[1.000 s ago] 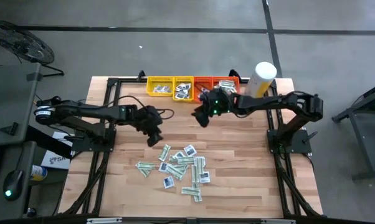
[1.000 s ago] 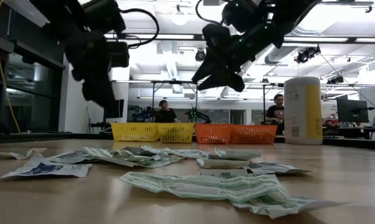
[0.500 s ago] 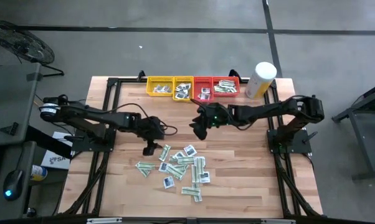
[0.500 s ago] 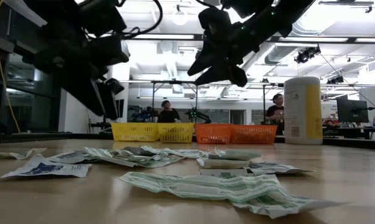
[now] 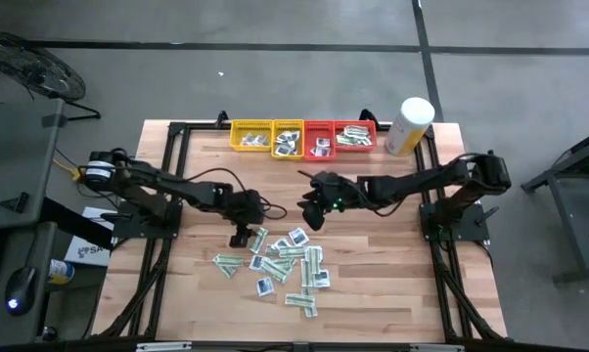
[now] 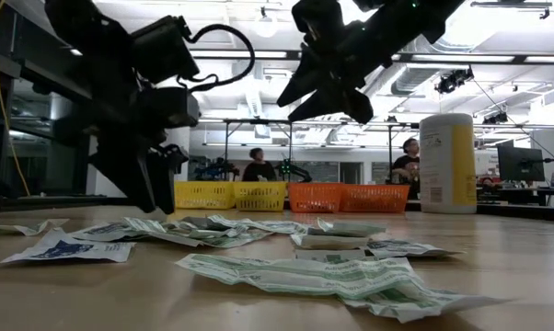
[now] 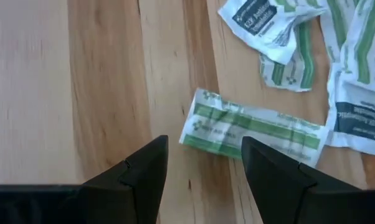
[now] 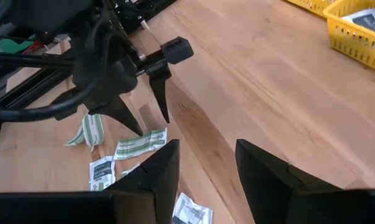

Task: Pick & Place First Aid Supplies
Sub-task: Put the green pad into the right orange bin

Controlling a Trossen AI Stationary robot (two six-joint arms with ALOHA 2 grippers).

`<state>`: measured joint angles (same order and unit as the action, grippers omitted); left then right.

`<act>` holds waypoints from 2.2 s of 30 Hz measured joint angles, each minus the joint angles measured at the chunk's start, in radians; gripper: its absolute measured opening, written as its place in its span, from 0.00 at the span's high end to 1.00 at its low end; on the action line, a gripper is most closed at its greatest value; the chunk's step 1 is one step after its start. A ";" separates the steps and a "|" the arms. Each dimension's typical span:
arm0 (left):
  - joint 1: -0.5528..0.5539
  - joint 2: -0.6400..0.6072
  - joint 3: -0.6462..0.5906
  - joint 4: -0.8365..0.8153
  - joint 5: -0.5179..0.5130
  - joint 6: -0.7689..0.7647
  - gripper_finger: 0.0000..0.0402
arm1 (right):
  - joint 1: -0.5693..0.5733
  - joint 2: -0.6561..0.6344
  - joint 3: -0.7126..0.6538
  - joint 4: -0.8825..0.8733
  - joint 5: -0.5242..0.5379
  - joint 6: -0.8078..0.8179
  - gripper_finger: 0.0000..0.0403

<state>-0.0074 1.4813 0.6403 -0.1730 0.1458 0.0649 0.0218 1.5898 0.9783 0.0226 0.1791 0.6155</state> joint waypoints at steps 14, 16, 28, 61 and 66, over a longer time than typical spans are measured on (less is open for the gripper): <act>-0.057 0.109 0.005 0.042 -0.110 0.040 0.53 | 0.025 0.000 0.000 -0.010 0.032 0.035 0.63; -0.067 0.120 0.005 0.060 -0.114 0.036 0.57 | 0.025 0.000 0.000 -0.014 0.032 0.042 0.63; -0.084 0.125 0.003 0.075 -0.171 -0.017 0.71 | 0.025 0.000 0.000 -0.021 0.029 0.058 0.63; -0.085 0.044 0.069 0.028 -0.172 0.351 0.51 | 0.025 0.000 0.000 -0.036 0.024 0.058 0.63; -0.085 0.038 0.102 -0.029 -0.077 0.412 0.51 | 0.025 0.000 0.000 -0.042 0.024 0.058 0.63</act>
<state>-0.0921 1.5188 0.7422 -0.2020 0.0688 0.4768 0.0471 1.5898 0.9783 -0.0190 0.2031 0.6735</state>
